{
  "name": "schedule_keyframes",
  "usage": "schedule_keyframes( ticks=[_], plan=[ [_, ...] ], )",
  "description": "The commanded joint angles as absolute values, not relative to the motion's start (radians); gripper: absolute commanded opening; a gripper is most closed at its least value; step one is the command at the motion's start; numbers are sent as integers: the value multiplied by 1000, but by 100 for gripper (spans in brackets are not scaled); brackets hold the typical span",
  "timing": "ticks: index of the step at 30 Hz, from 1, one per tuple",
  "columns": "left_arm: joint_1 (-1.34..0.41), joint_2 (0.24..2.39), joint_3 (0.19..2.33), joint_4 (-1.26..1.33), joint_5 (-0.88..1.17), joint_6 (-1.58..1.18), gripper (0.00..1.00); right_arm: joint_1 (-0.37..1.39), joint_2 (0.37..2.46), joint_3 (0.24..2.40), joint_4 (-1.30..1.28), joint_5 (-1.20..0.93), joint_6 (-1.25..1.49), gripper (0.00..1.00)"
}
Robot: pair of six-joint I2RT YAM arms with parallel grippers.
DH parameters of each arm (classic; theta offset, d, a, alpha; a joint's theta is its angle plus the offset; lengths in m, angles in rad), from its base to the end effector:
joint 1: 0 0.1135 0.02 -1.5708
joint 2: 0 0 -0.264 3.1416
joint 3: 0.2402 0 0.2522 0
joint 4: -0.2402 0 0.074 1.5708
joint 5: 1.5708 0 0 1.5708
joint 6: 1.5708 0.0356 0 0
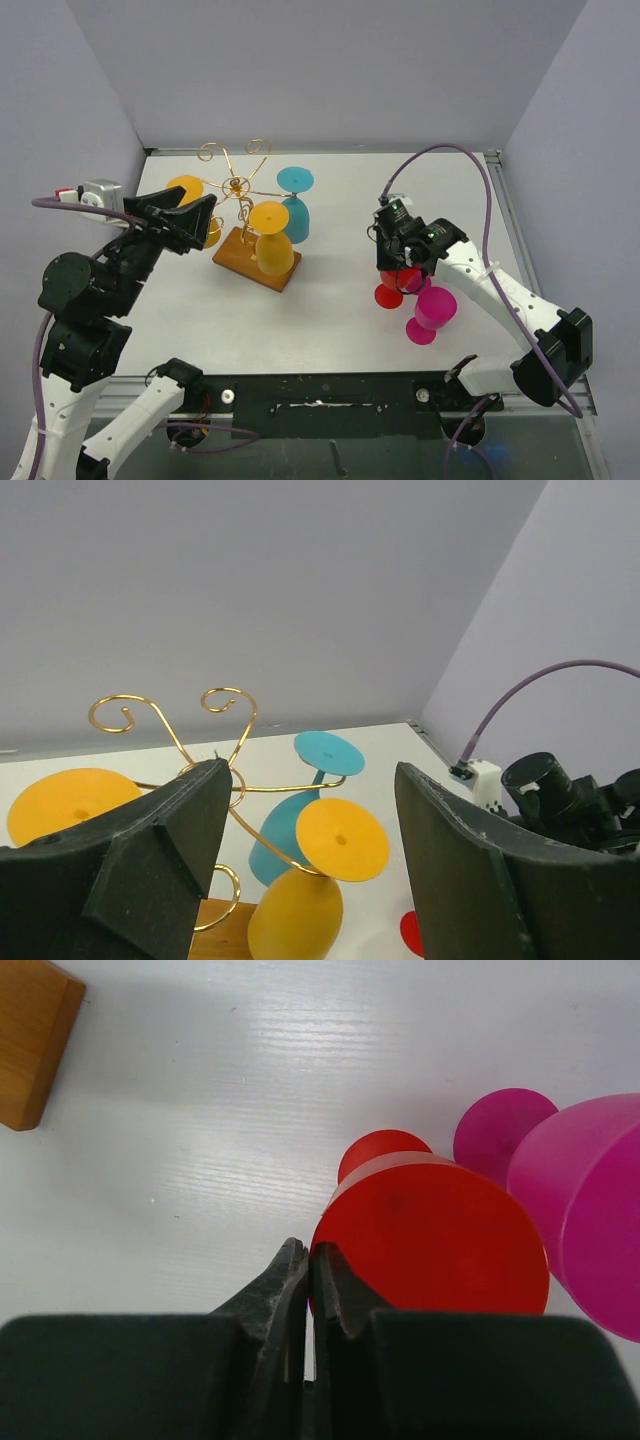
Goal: Place the wine glass upside down on the wine glass rack
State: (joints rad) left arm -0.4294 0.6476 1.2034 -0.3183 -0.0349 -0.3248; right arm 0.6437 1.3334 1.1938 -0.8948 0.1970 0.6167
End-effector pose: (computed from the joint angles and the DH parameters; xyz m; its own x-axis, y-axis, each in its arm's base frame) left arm 0.0845 -0.0373 0.4788 0.0798 -0.3873 -0.9185 0.4334 0.8433 -0.3179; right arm 0.2157 0.1532 0.3018 -0.8550 0.0675 -0.5142 -0.0172 0.9872 0.1583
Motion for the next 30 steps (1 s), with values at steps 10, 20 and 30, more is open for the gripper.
schedule_keyframes(
  ticks=[10, 20, 30],
  plan=[
    [-427, 749, 1311, -235, 234, -465, 64, 641, 1168, 1246, -708, 148, 637, 0],
    [-426, 857, 1308, -59, 557, -633, 64, 635, 931, 1119, -410, 272, 647, 0],
    [-426, 904, 1198, 216, 654, -826, 65, 638, 810, 978, -12, 254, 640, 0]
  ],
)
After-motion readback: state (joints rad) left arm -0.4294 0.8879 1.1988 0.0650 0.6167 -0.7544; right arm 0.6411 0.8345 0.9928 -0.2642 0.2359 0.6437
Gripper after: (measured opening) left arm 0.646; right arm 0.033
